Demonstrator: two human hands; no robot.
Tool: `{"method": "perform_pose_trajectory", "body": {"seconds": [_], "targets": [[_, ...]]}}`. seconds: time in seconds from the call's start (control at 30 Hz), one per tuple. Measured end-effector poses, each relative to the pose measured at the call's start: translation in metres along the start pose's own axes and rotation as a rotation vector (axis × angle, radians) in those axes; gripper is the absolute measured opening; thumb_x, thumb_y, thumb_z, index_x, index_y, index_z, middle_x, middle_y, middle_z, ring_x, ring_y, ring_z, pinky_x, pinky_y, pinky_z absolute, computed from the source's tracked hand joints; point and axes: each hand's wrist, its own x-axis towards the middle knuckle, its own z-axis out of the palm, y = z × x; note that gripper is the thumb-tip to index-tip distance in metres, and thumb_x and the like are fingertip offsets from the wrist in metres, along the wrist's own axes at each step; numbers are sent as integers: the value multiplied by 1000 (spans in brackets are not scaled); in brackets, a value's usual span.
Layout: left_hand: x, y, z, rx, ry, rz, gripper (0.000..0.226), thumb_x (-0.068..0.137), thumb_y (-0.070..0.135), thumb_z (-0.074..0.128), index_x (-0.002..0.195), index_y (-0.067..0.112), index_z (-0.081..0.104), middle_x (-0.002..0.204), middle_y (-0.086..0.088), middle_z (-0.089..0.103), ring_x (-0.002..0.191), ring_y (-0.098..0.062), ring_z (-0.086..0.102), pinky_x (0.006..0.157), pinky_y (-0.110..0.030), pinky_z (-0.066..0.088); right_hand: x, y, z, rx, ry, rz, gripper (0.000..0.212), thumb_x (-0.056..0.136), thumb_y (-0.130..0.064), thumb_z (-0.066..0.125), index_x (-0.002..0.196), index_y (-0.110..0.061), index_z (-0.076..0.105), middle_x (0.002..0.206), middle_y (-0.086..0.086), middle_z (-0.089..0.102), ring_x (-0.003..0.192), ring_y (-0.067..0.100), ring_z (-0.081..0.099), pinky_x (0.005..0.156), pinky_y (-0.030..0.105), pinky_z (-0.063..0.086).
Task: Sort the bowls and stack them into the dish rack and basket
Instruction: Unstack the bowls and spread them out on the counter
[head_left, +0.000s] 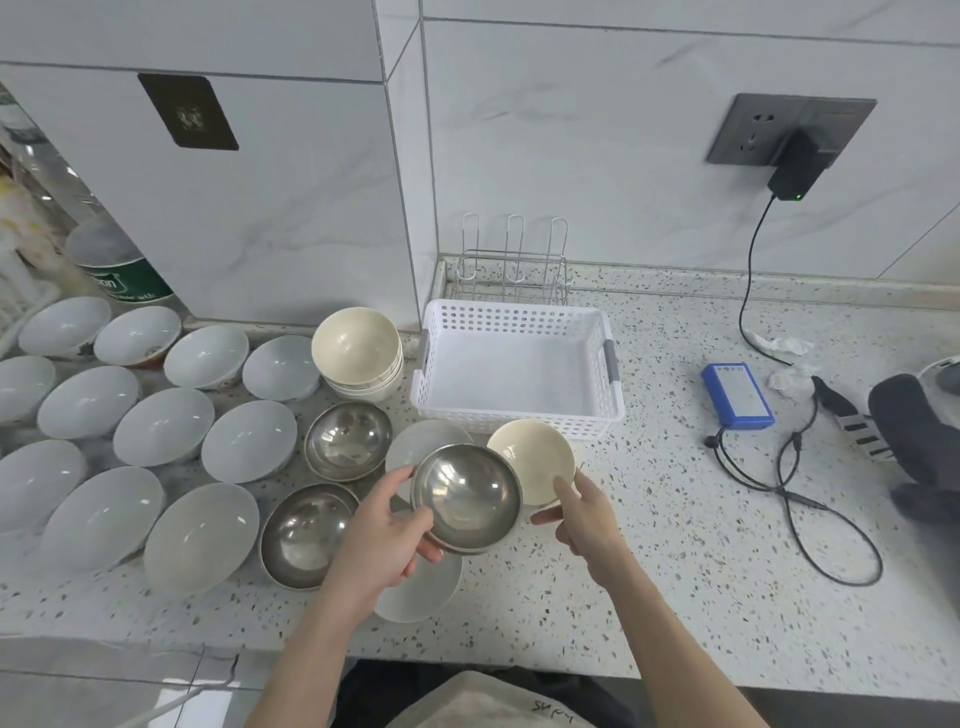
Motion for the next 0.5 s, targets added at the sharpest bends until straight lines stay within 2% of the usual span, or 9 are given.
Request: {"method": "perform_pose_trajectory", "body": {"seconds": [0.07, 0.17, 0.3, 0.37, 0.5], "targets": [[-4, 0, 9, 55, -62, 5, 52, 91, 17, 58, 136, 37, 43, 63, -11, 72, 42, -8, 54, 37, -18, 34, -7, 0, -9, -41, 8, 36, 45, 98, -46, 40, 131, -16, 50, 70, 9, 75, 48, 13, 39, 48, 24, 34], [-10, -3, 26, 92, -116, 20, 47, 92, 22, 59, 135, 34, 43, 61, -5, 72, 45, -7, 59, 39, -19, 37, -28, 12, -23, -89, 24, -12, 35, 95, -51, 47, 110, -23, 62, 65, 7, 73, 44, 8, 40, 51, 24, 37], [-16, -13, 45, 139, -180, -5, 49, 93, 25, 57, 137, 35, 37, 61, 1, 72, 48, -5, 63, 42, -20, 41, -59, 24, -28, -61, -88, -100, 19, 91, -34, 57, 99, -26, 73, 62, 8, 71, 46, 5, 48, 45, 18, 37], [-16, -16, 51, 167, -207, -21, 53, 94, 21, 55, 141, 34, 35, 63, 3, 73, 47, -4, 62, 41, -18, 41, -64, 24, -30, -131, -74, -132, 19, 85, -27, 60, 100, -26, 72, 59, 4, 70, 47, 6, 50, 46, 17, 38], [-18, -23, 59, 318, -305, -34, 61, 96, 20, 52, 147, 37, 24, 72, 8, 76, 42, -2, 55, 45, -19, 43, -64, 28, -39, -279, -39, -146, 24, 87, -16, 58, 108, -23, 65, 58, 2, 70, 40, 7, 42, 39, 20, 35]]}}
